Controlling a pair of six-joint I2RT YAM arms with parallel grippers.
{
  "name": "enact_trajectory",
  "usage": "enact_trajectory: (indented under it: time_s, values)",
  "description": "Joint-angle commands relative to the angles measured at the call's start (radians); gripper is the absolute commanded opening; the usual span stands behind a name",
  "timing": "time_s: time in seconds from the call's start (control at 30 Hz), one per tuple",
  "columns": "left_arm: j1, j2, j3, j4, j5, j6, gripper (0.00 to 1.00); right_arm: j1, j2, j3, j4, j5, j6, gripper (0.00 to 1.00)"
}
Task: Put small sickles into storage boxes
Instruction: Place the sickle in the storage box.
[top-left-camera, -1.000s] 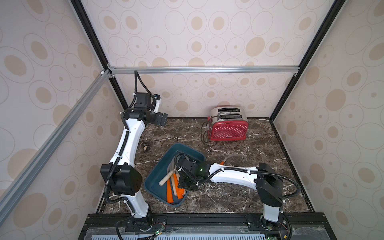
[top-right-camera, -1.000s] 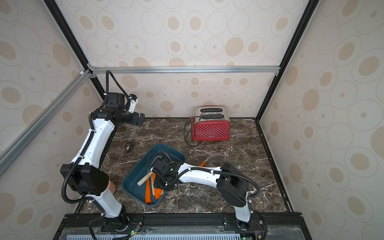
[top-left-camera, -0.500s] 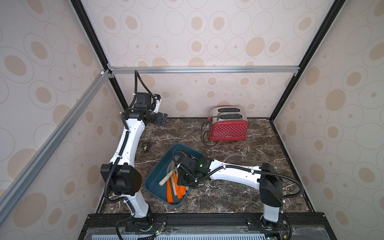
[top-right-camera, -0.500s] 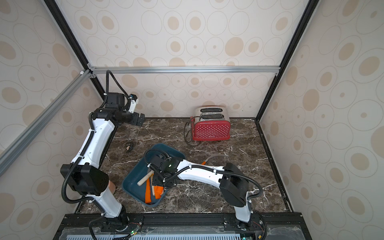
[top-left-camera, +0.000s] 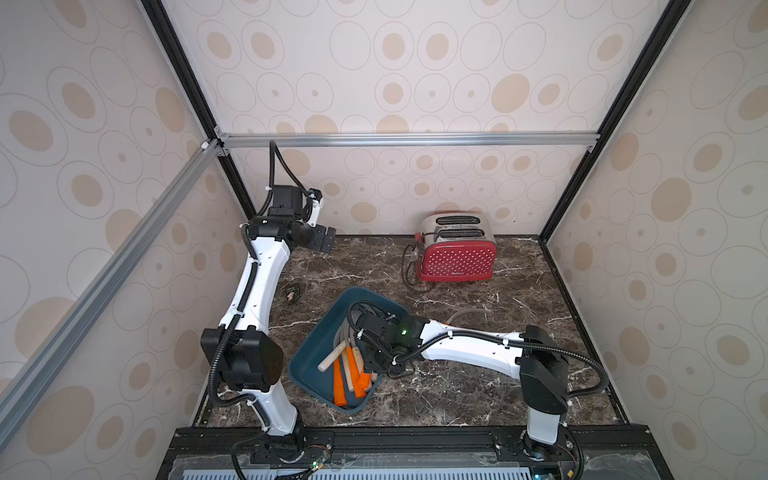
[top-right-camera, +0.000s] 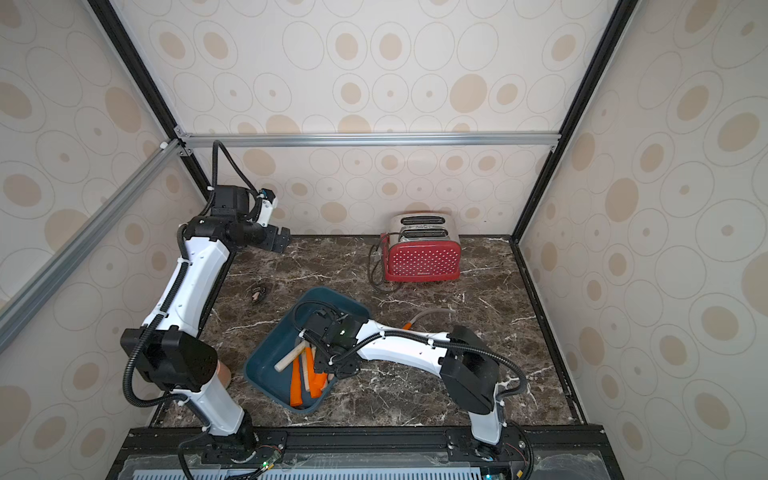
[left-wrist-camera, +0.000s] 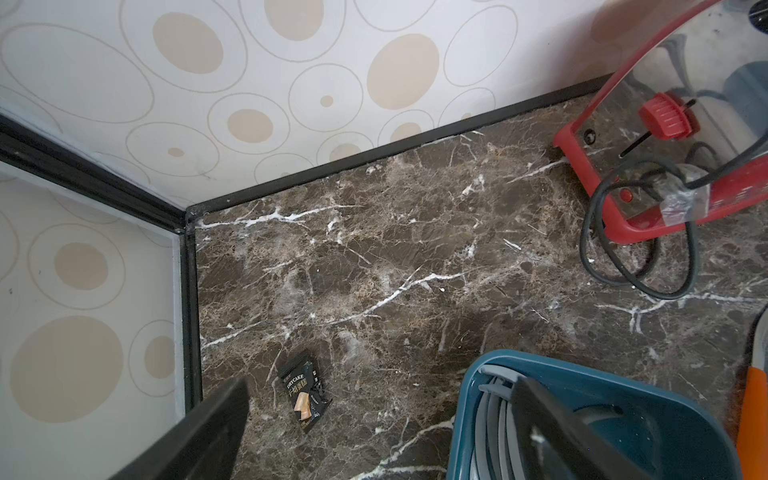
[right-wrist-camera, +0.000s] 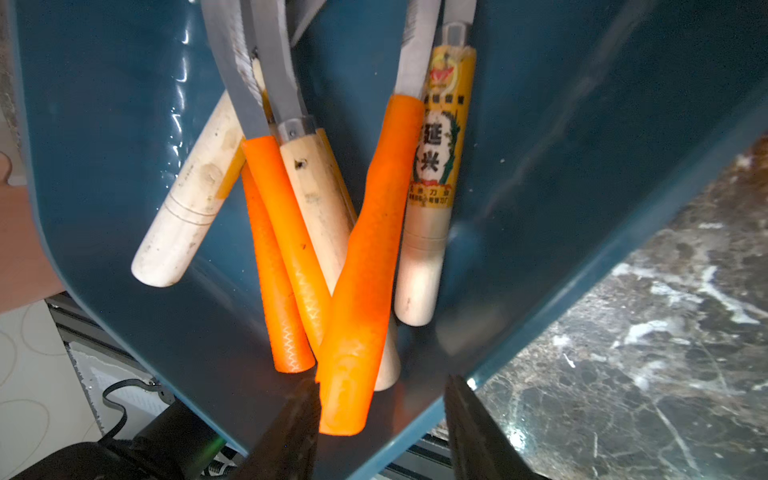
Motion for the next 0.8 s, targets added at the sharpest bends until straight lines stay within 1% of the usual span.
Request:
enact_trajectory:
  time_s: [0.0,0.37,0.57,0.77]
  values:
    - [0.007,-0.05,0.025,-0.035,0.016,0.031,0.99,-0.013,-0.055,-0.018,-0.035,0.036,-0.014,0.52]
    - [0.006,-0.054,0.033,-0.05,0.044,0.026,0.99,-0.053,-0.167,-0.08,-0.027,0.081,-0.039,0.52]
    - [0.004,-0.061,0.029,-0.054,0.061,0.036,0.99,-0.098,-0.267,-0.165,-0.021,0.109,-0.033,0.52]
    - [-0.03,-0.071,0.009,-0.059,0.055,0.073,0.99,-0.157,-0.403,-0.275,-0.051,0.158,-0.02,0.52]
